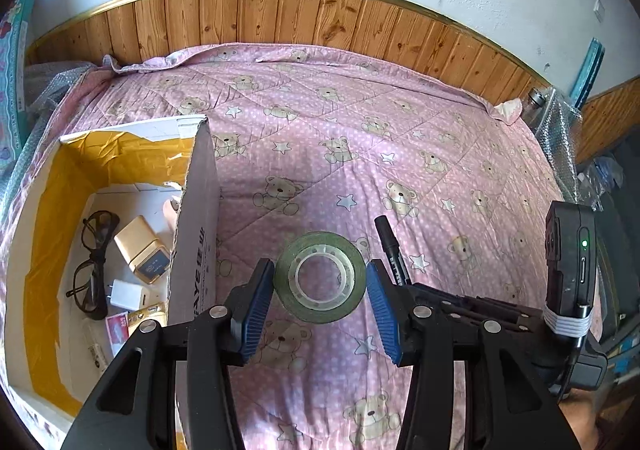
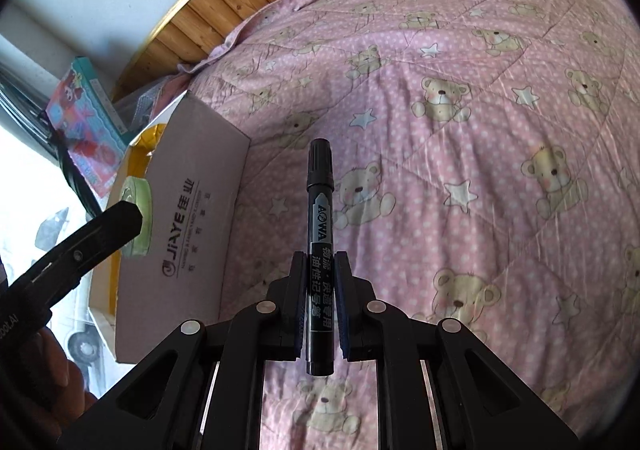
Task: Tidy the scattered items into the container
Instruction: 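Lift the tape roll and marker and carry both over the white box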
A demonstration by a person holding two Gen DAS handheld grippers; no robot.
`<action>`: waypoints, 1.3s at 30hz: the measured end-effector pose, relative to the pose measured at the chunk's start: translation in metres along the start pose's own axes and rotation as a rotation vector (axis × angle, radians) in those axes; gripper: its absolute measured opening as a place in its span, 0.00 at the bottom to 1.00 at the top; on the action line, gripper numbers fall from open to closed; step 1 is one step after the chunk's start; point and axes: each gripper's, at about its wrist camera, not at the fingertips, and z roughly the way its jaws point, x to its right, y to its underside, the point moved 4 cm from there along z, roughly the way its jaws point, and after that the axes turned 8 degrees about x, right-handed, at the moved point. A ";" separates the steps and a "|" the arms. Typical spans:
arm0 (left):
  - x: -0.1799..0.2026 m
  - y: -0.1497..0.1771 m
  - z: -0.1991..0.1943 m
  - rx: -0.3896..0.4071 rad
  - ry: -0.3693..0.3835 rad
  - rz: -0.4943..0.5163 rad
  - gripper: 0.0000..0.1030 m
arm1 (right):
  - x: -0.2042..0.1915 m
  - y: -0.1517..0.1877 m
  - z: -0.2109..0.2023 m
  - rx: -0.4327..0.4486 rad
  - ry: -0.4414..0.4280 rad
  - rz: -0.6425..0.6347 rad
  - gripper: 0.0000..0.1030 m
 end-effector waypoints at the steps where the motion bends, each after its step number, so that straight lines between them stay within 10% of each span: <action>1: 0.001 0.002 -0.005 0.006 -0.002 0.006 0.47 | -0.003 0.006 -0.003 0.000 -0.004 0.002 0.13; 39: -0.113 0.049 -0.129 0.150 -0.056 -0.145 0.47 | -0.162 0.057 -0.071 0.043 -0.175 -0.176 0.13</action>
